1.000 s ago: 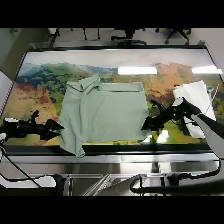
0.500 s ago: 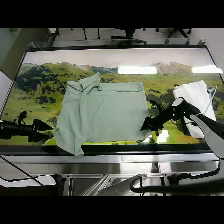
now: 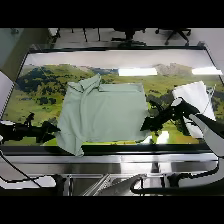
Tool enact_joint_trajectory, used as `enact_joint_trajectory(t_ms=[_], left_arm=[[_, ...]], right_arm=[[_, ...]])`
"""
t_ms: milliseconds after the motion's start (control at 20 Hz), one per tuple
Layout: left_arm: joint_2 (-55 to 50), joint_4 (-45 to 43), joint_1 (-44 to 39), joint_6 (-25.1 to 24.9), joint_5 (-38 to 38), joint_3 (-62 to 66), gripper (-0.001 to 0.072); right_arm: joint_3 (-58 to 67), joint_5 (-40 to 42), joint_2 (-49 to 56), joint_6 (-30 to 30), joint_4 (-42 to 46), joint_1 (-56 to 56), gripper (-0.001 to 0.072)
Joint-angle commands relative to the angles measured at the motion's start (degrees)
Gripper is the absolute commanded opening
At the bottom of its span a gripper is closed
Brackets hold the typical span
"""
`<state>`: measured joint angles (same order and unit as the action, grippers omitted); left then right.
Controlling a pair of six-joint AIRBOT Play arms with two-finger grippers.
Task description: Fold the shirts.
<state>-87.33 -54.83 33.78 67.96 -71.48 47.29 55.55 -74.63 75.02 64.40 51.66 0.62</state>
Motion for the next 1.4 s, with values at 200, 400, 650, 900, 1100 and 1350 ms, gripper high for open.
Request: enact_joint_trajectory(t_ms=[200, 400, 650, 900, 1100, 1350], left_arm=[[5.44, -0.31, -7.5, 0.09, -6.51, 12.9, 0.0012], [17.68, 14.43, -8.81, 0.2, -5.31, 24.55, 0.0012], [32.22, 26.97, -8.76, -0.04, 2.43, 41.79, 0.0012], [46.03, 18.43, -8.74, 0.04, 16.13, 54.12, 0.0013], [50.38, -0.57, -8.74, 3.56, 13.84, 62.23, 0.0013], [41.88, -4.44, -8.74, 4.31, -4.0, 66.1, 0.0013]], right_arm=[[2.16, -7.8, -7.98, -0.98, -1.33, 0.55, 0.0017], [13.94, -8.11, -17.03, -1.05, -8.04, 4.35, 0.0016], [39.87, -2.34, -22.16, -1.03, -16.52, 11.04, 0.0016], [61.07, 5.31, -27.26, -1.07, -15.43, 12.61, 0.0016], [63.21, 9.07, -32.28, -0.96, -7.17, 12.61, 0.0016], [57.72, 4.42, -29.33, -0.98, -6.34, 12.61, 0.0016]])
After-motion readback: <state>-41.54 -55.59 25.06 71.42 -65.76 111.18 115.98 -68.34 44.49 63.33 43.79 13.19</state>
